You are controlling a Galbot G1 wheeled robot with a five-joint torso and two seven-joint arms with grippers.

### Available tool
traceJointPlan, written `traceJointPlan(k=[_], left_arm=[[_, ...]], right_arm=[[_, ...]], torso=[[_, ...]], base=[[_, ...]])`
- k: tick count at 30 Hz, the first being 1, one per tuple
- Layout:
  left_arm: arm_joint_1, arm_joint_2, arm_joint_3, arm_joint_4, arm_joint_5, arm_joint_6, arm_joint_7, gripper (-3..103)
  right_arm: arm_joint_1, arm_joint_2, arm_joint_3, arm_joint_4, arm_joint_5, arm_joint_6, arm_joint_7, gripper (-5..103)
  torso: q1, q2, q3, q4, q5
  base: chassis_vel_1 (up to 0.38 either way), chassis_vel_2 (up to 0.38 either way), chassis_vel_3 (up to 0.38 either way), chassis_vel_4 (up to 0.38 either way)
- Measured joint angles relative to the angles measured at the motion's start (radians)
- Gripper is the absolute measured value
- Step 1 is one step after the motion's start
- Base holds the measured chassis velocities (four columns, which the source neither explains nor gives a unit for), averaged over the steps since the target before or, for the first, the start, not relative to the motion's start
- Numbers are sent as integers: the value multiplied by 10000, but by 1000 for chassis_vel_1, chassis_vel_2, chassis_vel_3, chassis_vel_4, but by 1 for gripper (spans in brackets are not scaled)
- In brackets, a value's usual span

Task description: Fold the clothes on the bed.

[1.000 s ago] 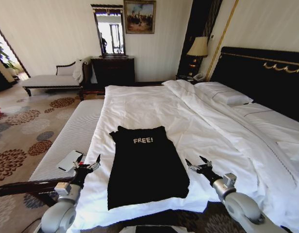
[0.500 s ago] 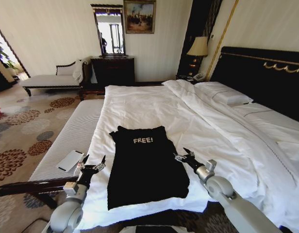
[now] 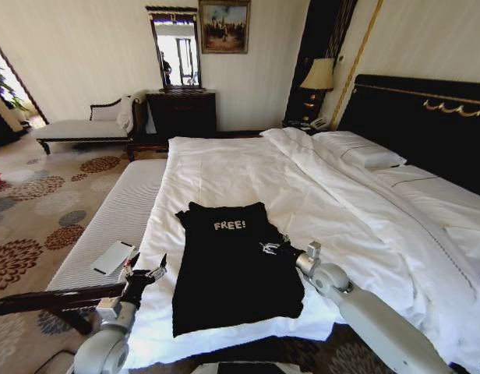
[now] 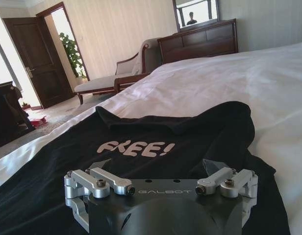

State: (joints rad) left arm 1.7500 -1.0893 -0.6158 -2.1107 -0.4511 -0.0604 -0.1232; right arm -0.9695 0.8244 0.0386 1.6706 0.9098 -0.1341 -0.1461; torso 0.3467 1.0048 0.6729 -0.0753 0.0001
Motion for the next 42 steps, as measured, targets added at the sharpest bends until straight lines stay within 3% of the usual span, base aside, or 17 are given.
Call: traceJointPlan(k=[8,37,39,42], left_arm=[[57,-33,53,-22,52,-2,10,100],[-16,-180,44,170,-35,-46,56,100],[3,-192,38,178,-41,-51,57,100],[45,-211,17,178,-44,-63,58,100]], right_arm=[[733,211,-272,-1137,816,-288,298,100],[2466,724,-1791,-2834,780,-336,189,100],[2498,757,-1848,-2887,782,-339,197,98],[2532,799,-1903,-2986,782,-341,223,83]], torso=[[0,0,0,0,0],[0,0,0,0,-1],[0,0,0,0,-1],[0,0,0,0,-1]], base=[[0,0,0,0],[0,0,0,0],[0,0,0,0],[0,0,0,0]])
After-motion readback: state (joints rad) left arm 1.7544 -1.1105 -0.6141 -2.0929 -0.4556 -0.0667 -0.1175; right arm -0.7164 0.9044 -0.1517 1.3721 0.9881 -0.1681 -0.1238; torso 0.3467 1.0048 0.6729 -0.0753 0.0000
